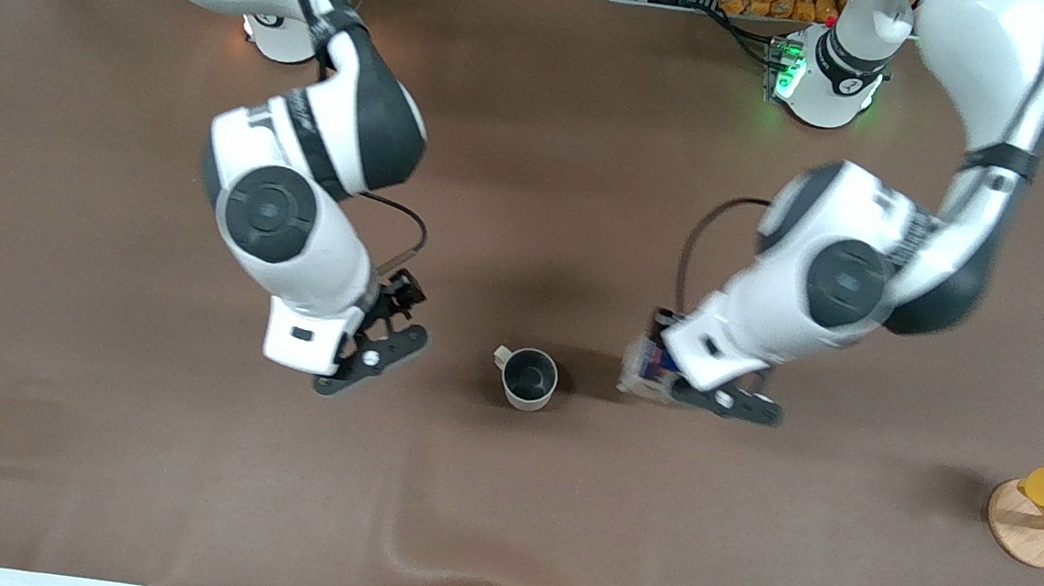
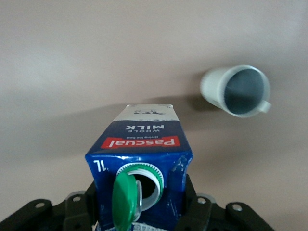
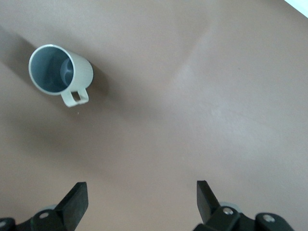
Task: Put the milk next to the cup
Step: 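Withdraw the right gripper while the left gripper carries the carton beside the mug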
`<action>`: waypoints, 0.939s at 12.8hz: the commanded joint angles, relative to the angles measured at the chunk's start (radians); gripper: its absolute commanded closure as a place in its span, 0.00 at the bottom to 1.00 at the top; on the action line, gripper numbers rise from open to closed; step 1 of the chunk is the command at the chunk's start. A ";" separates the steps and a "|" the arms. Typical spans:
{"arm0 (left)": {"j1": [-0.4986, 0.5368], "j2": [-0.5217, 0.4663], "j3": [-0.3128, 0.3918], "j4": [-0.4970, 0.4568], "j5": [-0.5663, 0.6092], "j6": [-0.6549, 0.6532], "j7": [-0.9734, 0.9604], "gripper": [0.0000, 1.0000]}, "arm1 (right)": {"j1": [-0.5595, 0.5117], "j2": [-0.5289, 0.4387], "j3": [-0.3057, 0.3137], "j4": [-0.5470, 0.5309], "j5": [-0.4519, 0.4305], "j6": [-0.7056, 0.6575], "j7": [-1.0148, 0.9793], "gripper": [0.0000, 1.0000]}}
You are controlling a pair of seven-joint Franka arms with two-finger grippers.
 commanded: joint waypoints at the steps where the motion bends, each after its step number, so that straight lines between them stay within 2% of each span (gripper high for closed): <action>1: -0.109 0.016 0.009 -0.006 0.015 -0.001 -0.143 0.35 | -0.007 -0.134 0.025 -0.130 0.016 -0.037 -0.018 0.00; 4: -0.186 0.036 0.013 -0.006 0.018 0.005 -0.177 0.35 | 0.019 -0.264 0.045 -0.168 0.033 -0.160 0.016 0.00; 6: -0.195 0.068 0.013 -0.003 0.014 0.063 -0.255 0.35 | -0.010 -0.379 0.038 -0.207 0.008 -0.253 0.018 0.00; 8: -0.218 0.097 0.021 -0.002 0.017 0.126 -0.298 0.35 | -0.058 -0.377 0.040 -0.290 -0.054 -0.193 0.005 0.00; 12: -0.224 0.119 0.021 -0.002 0.018 0.172 -0.298 0.35 | -0.177 -0.364 0.038 -0.330 -0.085 -0.070 0.016 0.00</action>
